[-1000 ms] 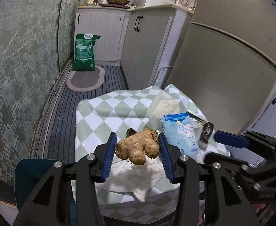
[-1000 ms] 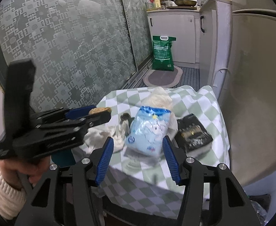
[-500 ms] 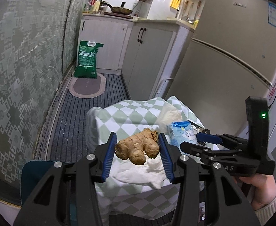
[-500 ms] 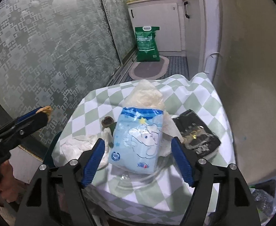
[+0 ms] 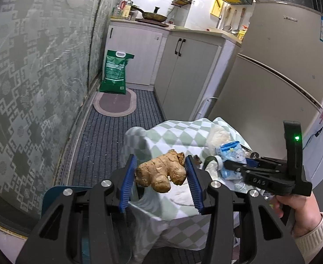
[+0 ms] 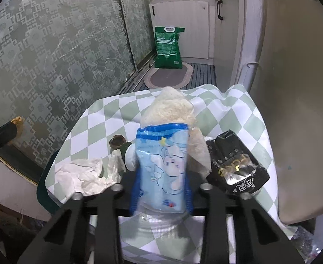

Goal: Collect trash
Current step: 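Grasp the blue-and-white snack bag with the right gripper and lift it, then carry the ginger and blue bag to the teal bin and release both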

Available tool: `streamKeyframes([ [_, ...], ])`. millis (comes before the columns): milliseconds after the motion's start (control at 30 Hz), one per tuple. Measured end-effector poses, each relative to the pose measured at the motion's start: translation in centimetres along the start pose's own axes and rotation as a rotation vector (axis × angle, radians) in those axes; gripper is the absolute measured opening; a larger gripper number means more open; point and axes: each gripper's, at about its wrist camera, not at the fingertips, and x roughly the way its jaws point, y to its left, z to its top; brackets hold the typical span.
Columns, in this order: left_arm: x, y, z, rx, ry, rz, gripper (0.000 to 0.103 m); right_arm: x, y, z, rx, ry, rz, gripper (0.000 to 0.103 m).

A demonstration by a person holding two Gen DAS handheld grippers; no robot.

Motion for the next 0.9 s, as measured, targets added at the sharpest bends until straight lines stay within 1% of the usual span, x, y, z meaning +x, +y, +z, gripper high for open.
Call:
streamKeyframes([
  [33,-0.2,0.3,0.0,-0.004,-0.002,0.005,0.048,-0.1,0.0,0.1,-0.004,-0.003,-0.001,0.019],
  [67,-0.3,0.7,0.0,-0.008,-0.002,0.008,0.048,-0.4,0.1,0.2,-0.008,-0.010,-0.002,0.015],
  [167,-0.6,1.9,-0.2,-0.025,-0.002,0.023,0.048,-0.9,0.5,0.3,-0.030,-0.020,-0.010,0.010],
  [367,-1.2,3.6,-0.3,-0.046,-0.001,0.060,0.048,-2.0,1.3,0.8,-0.061,-0.049,-0.024,0.009],
  [500,-1.3,4.6,-0.7,-0.049,0.017,0.097,0.048,-3.2,1.5,1.4,-0.055,-0.083,-0.021,0.009],
  [700,-0.6,6.4,-2.1,-0.042,0.090,0.150,0.048,-5.2,2.1,2.6,-0.040,-0.147,0.020,0.009],
  [800,0.0,7.3,-2.9,-0.035,0.132,0.175,0.048,-6.0,2.9,3.2,-0.045,-0.178,0.057,0.009],
  [900,0.5,8.3,-3.6,-0.034,0.167,0.189,0.048,-6.2,4.6,3.6,-0.065,-0.196,0.110,0.009],
])
